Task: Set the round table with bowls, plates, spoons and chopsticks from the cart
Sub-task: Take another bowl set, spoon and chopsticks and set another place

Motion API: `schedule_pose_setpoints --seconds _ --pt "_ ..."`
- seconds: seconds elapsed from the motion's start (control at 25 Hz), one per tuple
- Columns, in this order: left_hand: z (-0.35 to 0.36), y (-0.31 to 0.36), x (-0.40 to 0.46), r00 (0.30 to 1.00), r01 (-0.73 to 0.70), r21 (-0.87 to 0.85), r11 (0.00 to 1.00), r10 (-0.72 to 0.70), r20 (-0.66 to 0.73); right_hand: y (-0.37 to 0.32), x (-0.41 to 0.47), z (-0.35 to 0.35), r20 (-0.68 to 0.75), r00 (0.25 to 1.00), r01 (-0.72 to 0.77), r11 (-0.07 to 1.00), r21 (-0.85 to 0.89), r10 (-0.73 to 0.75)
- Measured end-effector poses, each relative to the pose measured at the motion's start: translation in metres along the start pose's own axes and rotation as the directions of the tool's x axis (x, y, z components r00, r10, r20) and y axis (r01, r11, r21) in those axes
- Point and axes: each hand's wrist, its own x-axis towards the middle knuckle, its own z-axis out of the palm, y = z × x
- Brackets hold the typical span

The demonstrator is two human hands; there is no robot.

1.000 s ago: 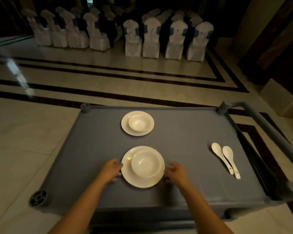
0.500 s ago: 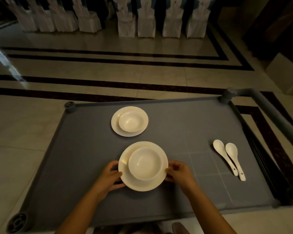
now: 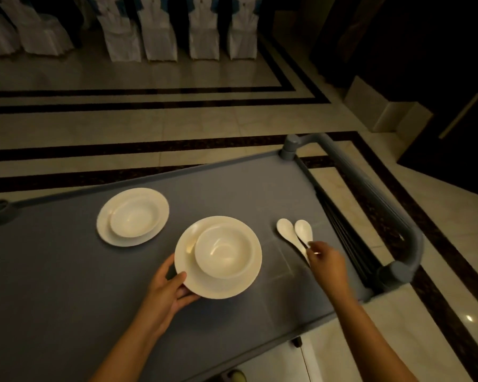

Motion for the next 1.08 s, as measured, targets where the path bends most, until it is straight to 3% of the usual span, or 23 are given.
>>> schedule_pose_setpoints --seconds 0.08,0.2,0.32,0.48,0.56,0.72,0.96,1.08 --pt "0.009 0.000 0.005 1.000 -0.011 -0.017 1.000 0.011 0.012 0.029 0.026 -0.027 -0.138 0.989 0.016 0.968 -0.252 -0.052" --pt "0.018 0.003 0.011 1.000 -0.027 -0.041 0.999 0.027 0.013 0.048 0.055 -0.044 -0.088 0.994 0.009 0.862 -0.508 -0.062" --pt "0.020 0.004 0.014 0.999 -0.043 -0.049 0.998 0.042 -0.008 0.054 0.063 -0.040 0.007 0.998 0.051 0.766 -0.641 -0.060" --pt "0.016 0.006 0.013 0.998 -0.059 -0.060 0.996 0.057 -0.029 0.059 0.065 -0.031 0.020 0.989 0.113 0.655 -0.747 -0.148" --pt "0.013 0.007 0.012 0.997 -0.062 -0.063 0.996 0.060 -0.039 0.056 0.069 -0.027 0.048 0.989 0.127 0.640 -0.758 -0.138" --pt "0.012 0.009 0.010 0.997 -0.067 -0.072 0.995 0.064 -0.040 0.050 0.079 -0.024 0.035 0.999 0.022 0.772 -0.635 0.000" --pt "0.008 0.011 0.006 0.997 -0.074 -0.075 0.994 0.071 -0.037 0.047 0.078 -0.022 0.091 0.994 -0.001 0.810 -0.587 0.068" --pt "0.004 0.010 0.004 0.996 -0.082 -0.078 0.994 0.078 -0.051 0.045 0.083 -0.026 0.140 0.985 -0.024 0.876 -0.481 0.104"
